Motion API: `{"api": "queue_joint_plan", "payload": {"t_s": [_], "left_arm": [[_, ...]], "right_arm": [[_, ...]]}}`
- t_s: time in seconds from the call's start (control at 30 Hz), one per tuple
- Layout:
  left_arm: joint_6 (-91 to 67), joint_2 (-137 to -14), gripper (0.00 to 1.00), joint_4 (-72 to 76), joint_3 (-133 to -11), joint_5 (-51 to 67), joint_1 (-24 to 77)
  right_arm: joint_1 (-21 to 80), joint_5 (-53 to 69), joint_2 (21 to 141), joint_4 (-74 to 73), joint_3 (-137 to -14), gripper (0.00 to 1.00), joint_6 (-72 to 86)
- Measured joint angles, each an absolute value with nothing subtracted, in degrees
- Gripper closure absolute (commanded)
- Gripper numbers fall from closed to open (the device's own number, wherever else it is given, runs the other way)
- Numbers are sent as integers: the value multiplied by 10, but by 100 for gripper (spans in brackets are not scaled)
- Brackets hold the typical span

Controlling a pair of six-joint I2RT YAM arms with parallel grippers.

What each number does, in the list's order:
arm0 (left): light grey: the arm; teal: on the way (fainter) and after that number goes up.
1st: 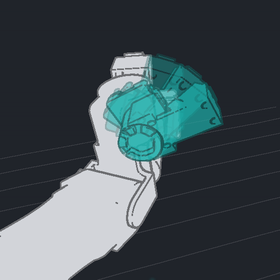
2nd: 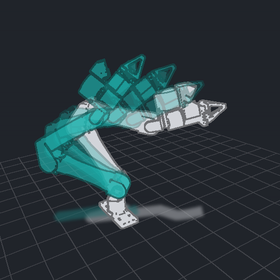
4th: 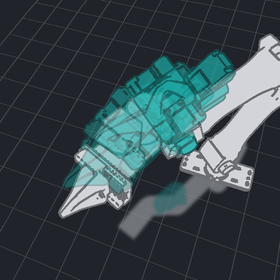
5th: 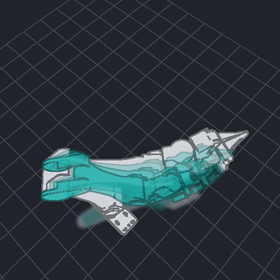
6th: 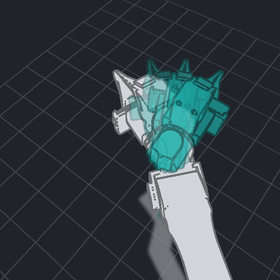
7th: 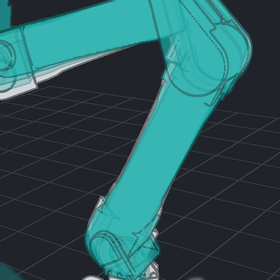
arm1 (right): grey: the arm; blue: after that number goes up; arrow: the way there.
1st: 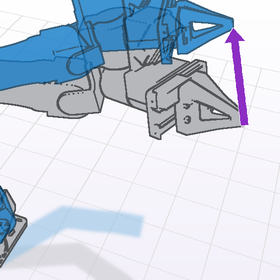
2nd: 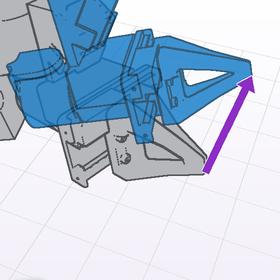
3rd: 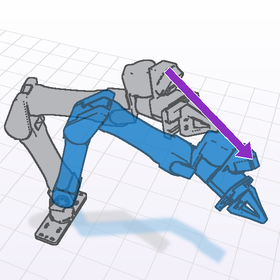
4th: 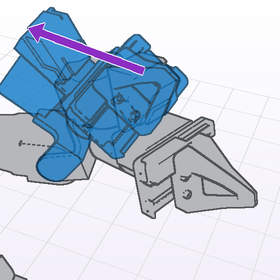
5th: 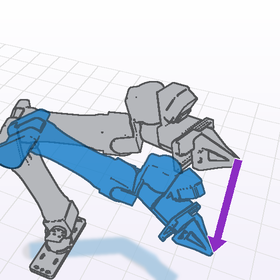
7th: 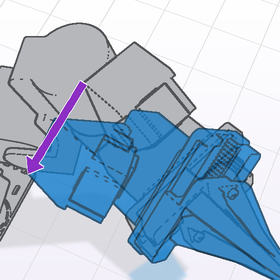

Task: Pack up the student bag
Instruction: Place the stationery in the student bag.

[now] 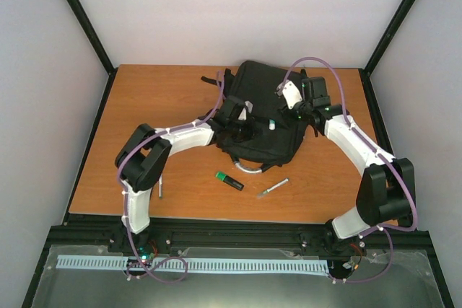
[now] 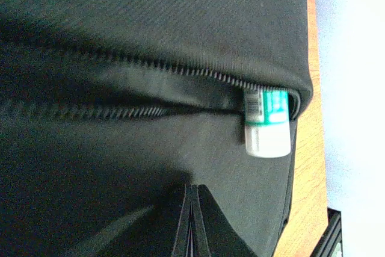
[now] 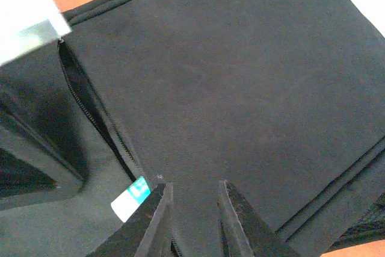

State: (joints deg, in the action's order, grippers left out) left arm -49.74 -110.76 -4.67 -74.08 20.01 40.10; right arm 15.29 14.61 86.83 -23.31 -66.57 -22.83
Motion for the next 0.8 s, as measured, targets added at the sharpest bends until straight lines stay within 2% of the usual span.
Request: {"api": "queue_joint_plan", "payload": {"t_s": [0.3,0.47,0.6,0.73,0.8], "left_arm": [[-529,-1243,99,9,-890,245,412],[-538,-1316,97,17,-989,253,426],[-537,-1310,94,18,-986,252,432],[-528,-1254,91,6,-921,250,435],[-520,-1213,85,-11,-886,249,438]], "right_arm": [[118,159,867,-233,-663,75,-219],[94,166,865,-233,-662,68,-215],[91,170,865,-233,-660,62,-217],[91,163,867,-234,-659,53,-227],[91,154,873,-236,-659,48,-235]]}}
